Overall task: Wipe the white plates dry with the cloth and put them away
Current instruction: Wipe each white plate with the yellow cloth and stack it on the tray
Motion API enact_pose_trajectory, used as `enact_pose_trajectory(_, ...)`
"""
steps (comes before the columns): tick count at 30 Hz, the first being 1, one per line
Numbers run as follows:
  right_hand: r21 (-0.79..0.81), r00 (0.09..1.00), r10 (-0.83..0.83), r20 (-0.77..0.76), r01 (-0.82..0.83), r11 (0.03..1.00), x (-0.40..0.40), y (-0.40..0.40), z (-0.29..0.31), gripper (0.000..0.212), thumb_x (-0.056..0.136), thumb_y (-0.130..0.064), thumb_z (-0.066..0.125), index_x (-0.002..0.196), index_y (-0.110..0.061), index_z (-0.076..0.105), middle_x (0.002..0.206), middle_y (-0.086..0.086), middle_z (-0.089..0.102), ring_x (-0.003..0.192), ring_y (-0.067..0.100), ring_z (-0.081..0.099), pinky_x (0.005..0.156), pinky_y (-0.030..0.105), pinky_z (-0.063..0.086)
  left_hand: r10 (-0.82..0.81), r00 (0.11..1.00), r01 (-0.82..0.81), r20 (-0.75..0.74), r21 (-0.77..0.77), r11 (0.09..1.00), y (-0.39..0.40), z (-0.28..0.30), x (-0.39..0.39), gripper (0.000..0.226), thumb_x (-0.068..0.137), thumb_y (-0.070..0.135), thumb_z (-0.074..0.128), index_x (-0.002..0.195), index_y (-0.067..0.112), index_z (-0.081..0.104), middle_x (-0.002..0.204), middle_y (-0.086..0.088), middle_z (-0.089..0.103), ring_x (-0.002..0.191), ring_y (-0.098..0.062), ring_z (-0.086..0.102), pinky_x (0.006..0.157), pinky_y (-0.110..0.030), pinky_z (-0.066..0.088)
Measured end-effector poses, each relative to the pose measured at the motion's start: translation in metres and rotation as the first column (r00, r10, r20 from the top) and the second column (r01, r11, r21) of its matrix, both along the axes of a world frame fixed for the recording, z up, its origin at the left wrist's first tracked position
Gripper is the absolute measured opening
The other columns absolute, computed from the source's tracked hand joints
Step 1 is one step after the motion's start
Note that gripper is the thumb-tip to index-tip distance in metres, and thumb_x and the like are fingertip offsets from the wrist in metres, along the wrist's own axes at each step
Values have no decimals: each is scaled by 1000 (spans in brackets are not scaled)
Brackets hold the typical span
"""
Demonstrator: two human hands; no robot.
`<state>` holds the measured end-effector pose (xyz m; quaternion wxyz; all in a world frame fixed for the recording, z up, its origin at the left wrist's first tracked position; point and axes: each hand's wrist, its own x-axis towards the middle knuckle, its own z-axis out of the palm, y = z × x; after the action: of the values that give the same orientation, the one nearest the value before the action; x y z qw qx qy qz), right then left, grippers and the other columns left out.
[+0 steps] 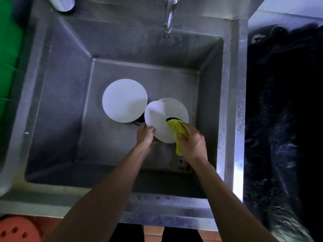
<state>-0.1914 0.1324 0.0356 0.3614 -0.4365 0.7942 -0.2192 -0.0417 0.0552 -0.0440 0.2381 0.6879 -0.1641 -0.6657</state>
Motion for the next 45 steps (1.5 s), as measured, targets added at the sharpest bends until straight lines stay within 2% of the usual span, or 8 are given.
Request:
enact_pose_trajectory(4,-50,1000,14,2,-14,999,-6,4,12,38,98,-17,61,136,-16,60,133,4,64,118,25,62,100,41,54,3,1000,-3,-4,-9,1000,2,12,-1,36,86,-1,54,97,29,71,102,-5,72,91,-28,68,61,-39,62)
enact_pose_trajectory(8,-92,998,58,-17,-60,994,-18,10,30,39,96,-13,63,135,-14,61,133,6,65,117,30,63,100,46,53,25,999,-26,-24,-7,1000,9,46,-4,39,84,-3,54,113,18,71,109,-13,72,97,-34,68,62,-39,61)
enact_pose_trajectory(19,-239,972,228,-54,-234,942,-32,1,124,45,97,-15,61,141,-19,58,150,1,53,135,27,49,109,47,42,-92,972,55,-217,-171,984,26,185,-3,42,85,-8,52,107,19,76,103,-10,78,83,-25,76,64,-40,61)
enact_pose_trajectory(23,-258,925,355,-132,-378,889,-31,-5,152,45,97,-15,63,142,-19,58,152,4,50,138,29,47,110,49,40,-102,963,35,-249,-260,965,37,225,-3,45,82,-6,57,114,20,75,112,-15,74,97,-35,72,81,-56,61)
enact_pose_trajectory(29,-335,810,479,-337,-579,743,-25,-11,167,42,102,-22,57,144,-19,55,158,3,43,142,29,44,108,49,41,-85,958,-19,-275,-355,935,45,270,7,57,68,-1,61,119,21,73,112,-13,74,96,-32,72,85,-57,59)
enact_pose_trajectory(32,-350,725,504,-470,-677,648,-32,-11,167,46,106,-28,42,151,-19,44,163,3,34,148,30,36,108,51,41,-91,955,-26,-280,-389,921,48,282,9,60,68,-1,60,124,18,69,113,-13,72,100,-33,70,83,-55,60)
enact_pose_trajectory(37,-260,659,535,-529,-726,637,-49,-11,171,53,109,-38,26,160,-31,15,170,-9,6,157,19,8,117,52,32,-96,953,-34,-286,-420,907,53,297,6,67,63,0,60,128,14,66,111,-14,71,99,-34,68,86,-56,56)
enact_pose_trajectory(45,-250,639,458,-618,-712,656,-34,12,184,72,96,-15,65,158,-22,29,169,-3,15,156,25,16,113,54,39,-157,929,-10,-335,-449,893,47,302,14,63,66,-3,59,127,13,67,112,-12,72,95,-31,69,67,-44,58)
